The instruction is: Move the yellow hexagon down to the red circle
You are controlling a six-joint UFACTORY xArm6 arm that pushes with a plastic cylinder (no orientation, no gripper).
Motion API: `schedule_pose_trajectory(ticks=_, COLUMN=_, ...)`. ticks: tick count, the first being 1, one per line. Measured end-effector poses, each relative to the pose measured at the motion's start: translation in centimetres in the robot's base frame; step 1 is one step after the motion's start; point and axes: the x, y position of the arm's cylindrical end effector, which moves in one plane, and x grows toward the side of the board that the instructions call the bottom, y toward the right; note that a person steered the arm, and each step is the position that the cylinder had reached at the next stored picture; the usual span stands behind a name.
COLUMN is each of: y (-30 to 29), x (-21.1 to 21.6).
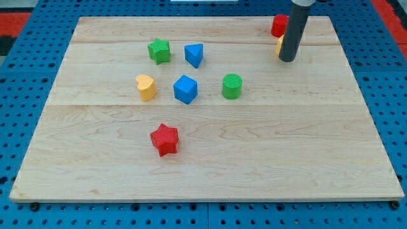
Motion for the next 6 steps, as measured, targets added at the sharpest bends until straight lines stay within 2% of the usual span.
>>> schedule_pose_trajectory(ticks=3, y=0.4, x=-2.4)
schedule_pose_trajectory(ticks=5, y=0.4, x=-2.5)
schedule_pose_trajectory(ticks=6, y=1.2, x=0.9)
